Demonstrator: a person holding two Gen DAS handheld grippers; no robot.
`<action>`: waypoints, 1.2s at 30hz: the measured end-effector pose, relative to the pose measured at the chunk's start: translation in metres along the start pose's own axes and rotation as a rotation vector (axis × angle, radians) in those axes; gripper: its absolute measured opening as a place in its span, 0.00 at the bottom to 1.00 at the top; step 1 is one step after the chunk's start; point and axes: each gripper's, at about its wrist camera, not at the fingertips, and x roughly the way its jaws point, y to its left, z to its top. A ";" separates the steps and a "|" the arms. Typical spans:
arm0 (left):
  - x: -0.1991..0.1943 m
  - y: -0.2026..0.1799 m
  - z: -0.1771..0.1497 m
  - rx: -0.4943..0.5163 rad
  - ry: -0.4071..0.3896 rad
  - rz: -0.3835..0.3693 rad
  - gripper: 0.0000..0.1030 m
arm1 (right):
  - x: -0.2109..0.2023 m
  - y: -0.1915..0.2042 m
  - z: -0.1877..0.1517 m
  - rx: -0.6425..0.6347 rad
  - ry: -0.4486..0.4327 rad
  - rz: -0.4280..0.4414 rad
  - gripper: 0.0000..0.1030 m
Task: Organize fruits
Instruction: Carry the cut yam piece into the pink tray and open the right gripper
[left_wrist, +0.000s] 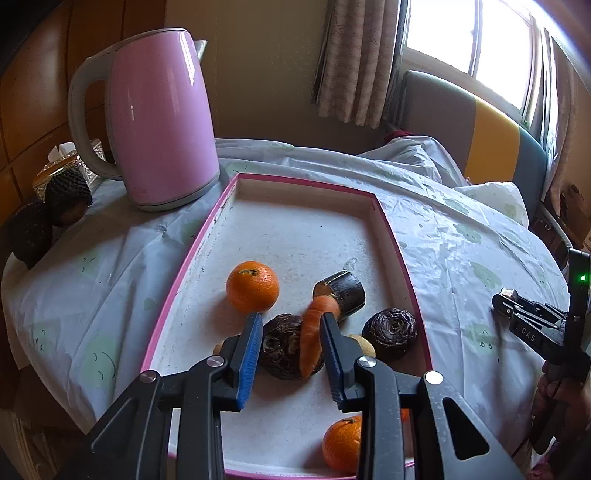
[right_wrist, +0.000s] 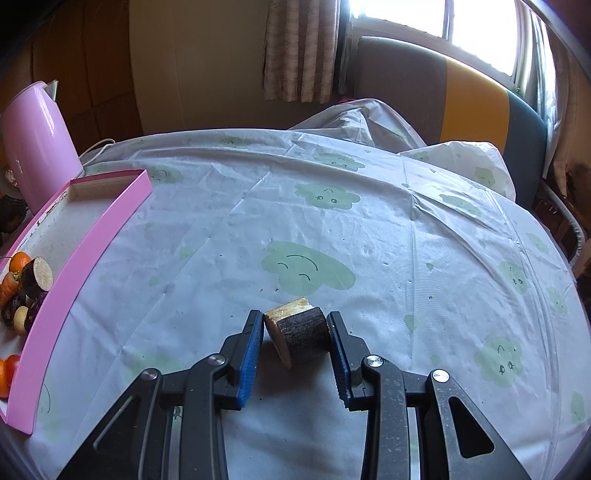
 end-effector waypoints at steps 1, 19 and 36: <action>-0.002 0.001 0.000 -0.004 -0.002 0.000 0.32 | 0.000 0.000 0.000 -0.002 0.000 -0.002 0.34; -0.029 0.026 -0.006 -0.067 -0.034 0.054 0.35 | -0.048 0.068 0.030 -0.063 -0.085 0.261 0.34; -0.037 0.044 -0.009 -0.100 -0.040 0.115 0.36 | -0.026 0.192 0.029 -0.289 -0.003 0.433 0.35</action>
